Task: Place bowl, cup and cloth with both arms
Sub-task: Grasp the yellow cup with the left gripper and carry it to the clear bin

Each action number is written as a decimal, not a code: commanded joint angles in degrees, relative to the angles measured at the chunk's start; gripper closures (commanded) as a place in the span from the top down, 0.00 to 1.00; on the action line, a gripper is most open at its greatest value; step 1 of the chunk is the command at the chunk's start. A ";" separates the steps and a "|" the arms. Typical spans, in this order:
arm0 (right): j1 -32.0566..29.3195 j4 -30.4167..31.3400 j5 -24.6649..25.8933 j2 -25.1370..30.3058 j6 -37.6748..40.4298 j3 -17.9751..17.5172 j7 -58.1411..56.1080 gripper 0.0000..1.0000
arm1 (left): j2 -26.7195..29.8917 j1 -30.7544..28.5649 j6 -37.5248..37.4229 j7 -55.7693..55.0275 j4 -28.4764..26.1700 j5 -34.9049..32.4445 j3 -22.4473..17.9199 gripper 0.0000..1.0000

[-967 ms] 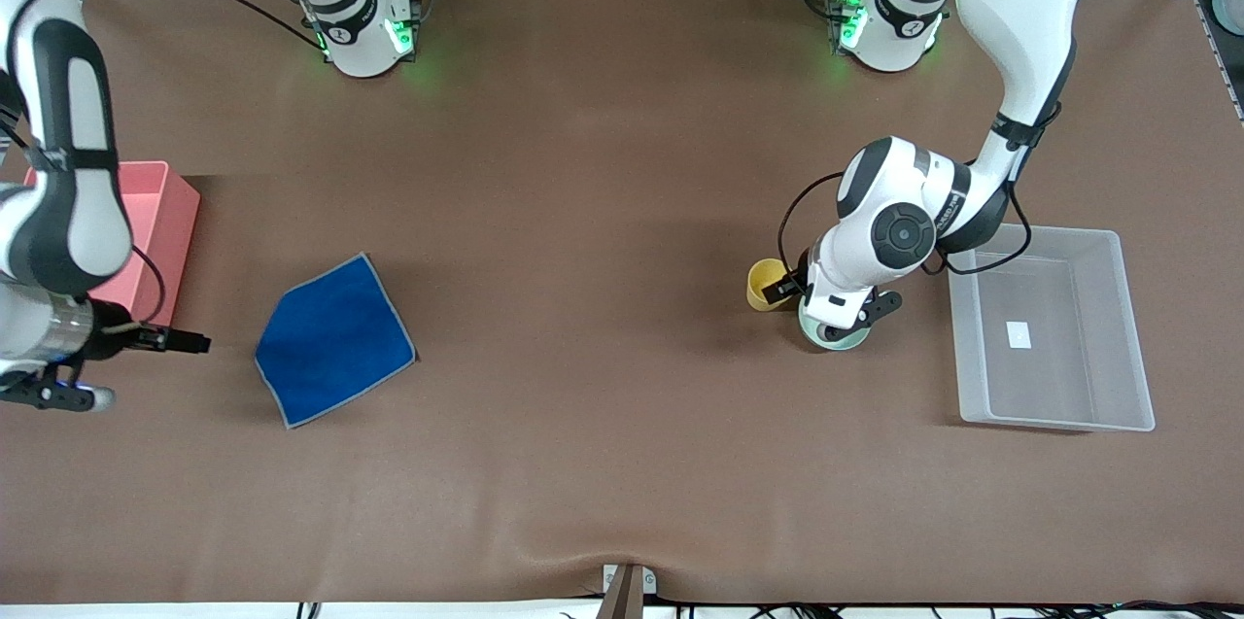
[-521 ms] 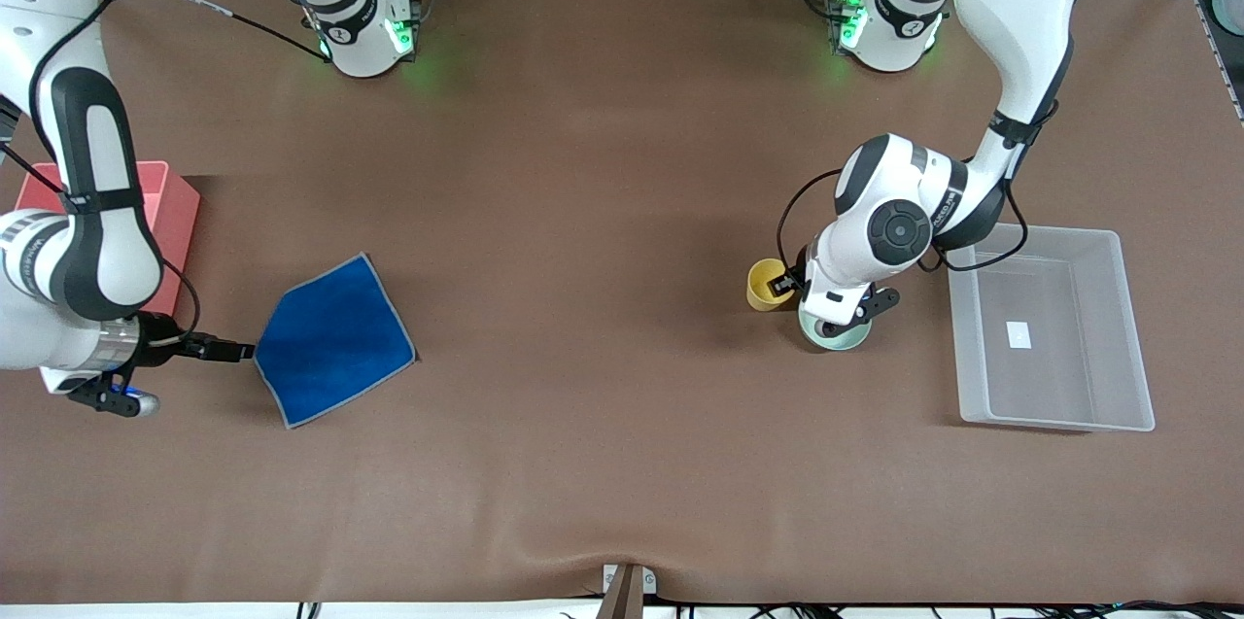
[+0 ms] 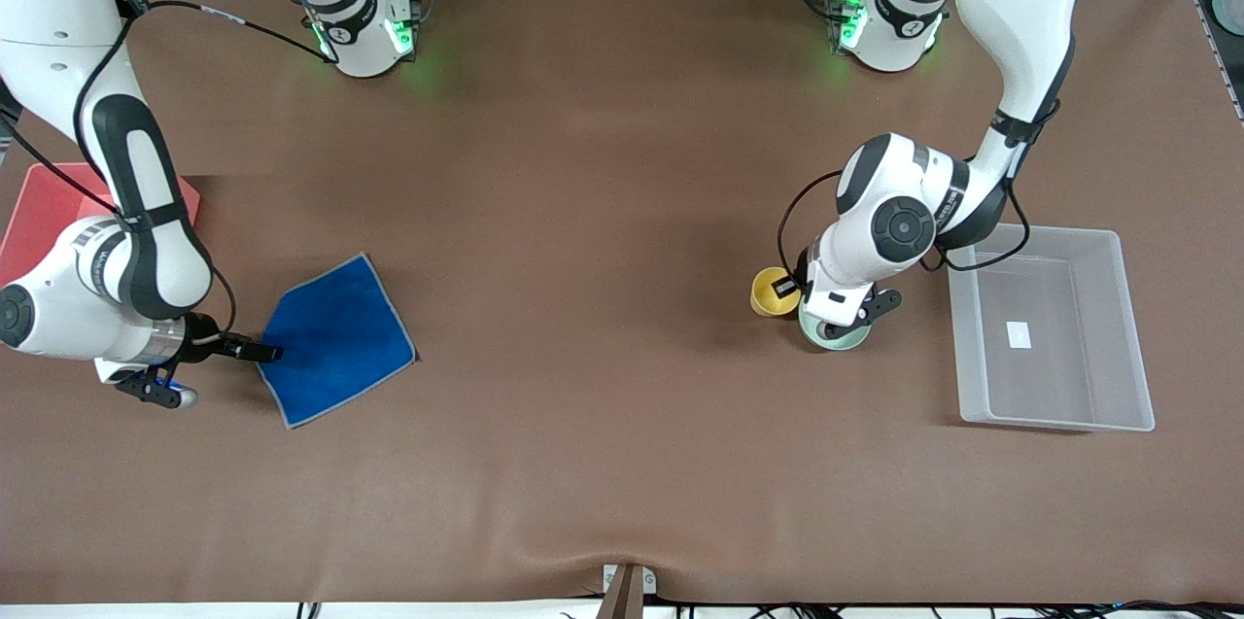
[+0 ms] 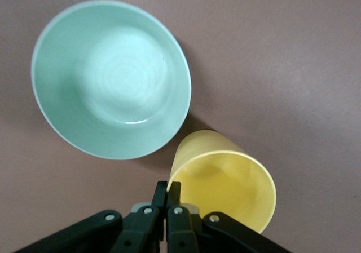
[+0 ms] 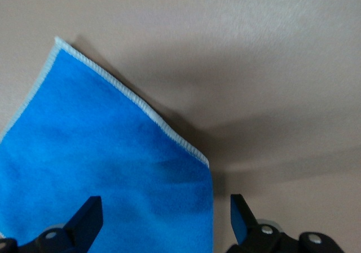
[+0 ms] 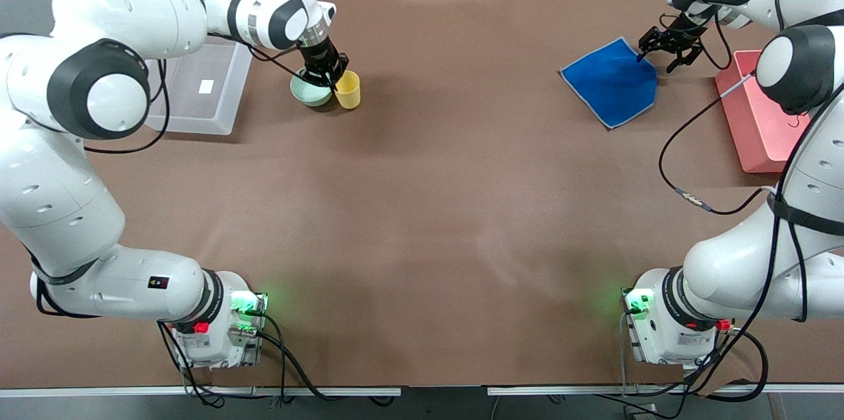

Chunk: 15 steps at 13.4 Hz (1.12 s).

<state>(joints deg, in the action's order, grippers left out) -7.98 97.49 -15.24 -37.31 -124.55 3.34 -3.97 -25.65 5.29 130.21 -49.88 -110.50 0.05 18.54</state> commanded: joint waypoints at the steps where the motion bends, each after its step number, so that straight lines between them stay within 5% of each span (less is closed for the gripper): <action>1: -0.20 2.43 -1.46 1.01 -0.87 -0.27 -0.42 1.00 | 6.03 -2.99 -1.88 1.88 -1.04 -0.49 0.27 0.00; 7: -0.02 2.96 -1.54 -0.83 -1.22 -0.62 -0.33 1.00 | 12.90 -18.34 -9.44 28.02 -0.51 -0.40 0.35 0.00; 12: -0.20 3.58 -2.77 -0.92 -1.31 -1.24 -0.42 1.00 | 9.75 -34.88 -9.01 61.79 0.63 -0.40 0.18 0.00; 15: -0.37 3.67 -2.77 -1.45 -1.22 -1.15 -3.13 0.33 | 8.60 -40.77 -9.01 74.79 -0.07 -0.58 -0.26 0.00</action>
<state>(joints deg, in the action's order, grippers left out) -7.91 100.75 -16.63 -38.29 -125.18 2.45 -4.45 -16.31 -32.49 121.16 18.27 -110.44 -0.07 17.63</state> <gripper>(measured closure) 0.225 0.974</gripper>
